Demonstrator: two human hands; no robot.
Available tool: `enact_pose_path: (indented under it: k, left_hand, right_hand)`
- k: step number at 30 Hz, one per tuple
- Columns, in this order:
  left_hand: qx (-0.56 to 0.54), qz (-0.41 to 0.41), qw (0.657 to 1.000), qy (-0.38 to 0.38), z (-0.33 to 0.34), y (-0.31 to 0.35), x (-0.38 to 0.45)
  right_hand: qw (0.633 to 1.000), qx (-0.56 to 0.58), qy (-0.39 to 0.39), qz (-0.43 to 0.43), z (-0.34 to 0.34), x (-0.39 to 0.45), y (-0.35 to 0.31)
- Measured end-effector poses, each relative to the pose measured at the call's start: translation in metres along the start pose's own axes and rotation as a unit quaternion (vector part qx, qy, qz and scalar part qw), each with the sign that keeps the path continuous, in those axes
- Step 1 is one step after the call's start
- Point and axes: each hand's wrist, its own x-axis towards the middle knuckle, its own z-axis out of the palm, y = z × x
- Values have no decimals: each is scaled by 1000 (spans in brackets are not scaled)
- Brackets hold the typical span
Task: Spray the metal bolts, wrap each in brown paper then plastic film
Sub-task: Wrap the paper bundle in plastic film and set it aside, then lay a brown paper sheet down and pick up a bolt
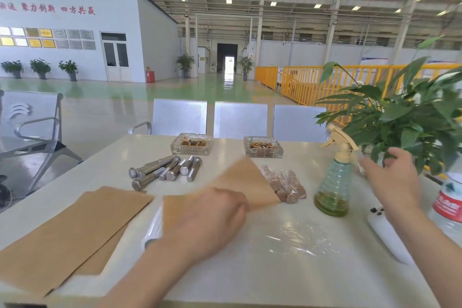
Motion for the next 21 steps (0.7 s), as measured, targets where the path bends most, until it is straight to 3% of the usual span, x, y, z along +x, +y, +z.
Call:
enact_pose_path:
  k: [3,7,9,13,18,20,21]
  left_hand:
    - [-15,62,989,-133,37,21,-3]
    - [-90,30,976,-197,51,15,-11]
    - [-93,-25,977,-189,49,8,-15]
    - [38,-59,975,-212,52,3,-20]
    - [12,-75,965,-249,50,2,-16]
    - [-15,-93,972,-216,44,-2,-8]
    - [-20,-110,981,-160,39,-6,4]
  right_hand:
    - [998,-10,-63,18,9,10,2]
    - [990,-5,-138,37,21,12,15]
    - [989,-2,-145,38,26,11,23]
    - [988,45,-145,17,38,7,32]
    - [989,73,-125,-16,53,7,35]
    - [991,59,-120,-29,57,9,40]
    - [991,53,-121,-36,59,11,41]
